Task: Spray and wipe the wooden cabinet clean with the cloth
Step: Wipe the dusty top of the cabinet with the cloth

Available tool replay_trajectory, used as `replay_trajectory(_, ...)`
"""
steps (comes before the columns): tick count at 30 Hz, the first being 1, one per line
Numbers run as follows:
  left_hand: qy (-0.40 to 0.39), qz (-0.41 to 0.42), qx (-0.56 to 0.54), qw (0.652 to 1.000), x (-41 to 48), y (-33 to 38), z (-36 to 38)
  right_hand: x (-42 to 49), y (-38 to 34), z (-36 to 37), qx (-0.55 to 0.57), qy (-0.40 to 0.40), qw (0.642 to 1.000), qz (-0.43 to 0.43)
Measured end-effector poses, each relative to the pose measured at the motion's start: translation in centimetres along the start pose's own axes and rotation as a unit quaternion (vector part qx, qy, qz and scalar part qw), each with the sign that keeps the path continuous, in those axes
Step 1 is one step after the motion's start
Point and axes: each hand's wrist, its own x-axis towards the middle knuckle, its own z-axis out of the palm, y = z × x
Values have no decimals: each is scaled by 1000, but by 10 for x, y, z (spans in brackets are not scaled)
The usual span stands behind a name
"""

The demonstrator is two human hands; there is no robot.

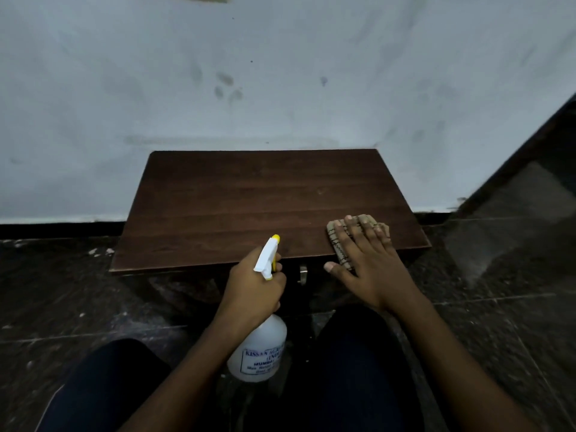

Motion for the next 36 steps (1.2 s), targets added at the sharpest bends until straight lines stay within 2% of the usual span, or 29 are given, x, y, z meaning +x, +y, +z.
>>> replay_trajectory(5, -56, -7, -5, 998, -5, 9, 34, -6, 59, 0, 20, -30, 996, 84)
replay_trajectory(11, -140, 22, 32, 989, 13, 37, 60, 31, 83, -2, 51, -42, 991, 113)
replay_trajectory(15, -164, 40, 38, 985, 29, 58, 77, 54, 105, -3, 65, -45, 988, 133)
replay_trajectory(27, -136, 19, 7, 991, 63, 79, 83, 139, 134, -14, 67, -74, 983, 153)
replay_trajectory(36, -108, 105, 1, 989, 65, 65, 49, 184, 126, -49, 64, -126, 972, 185)
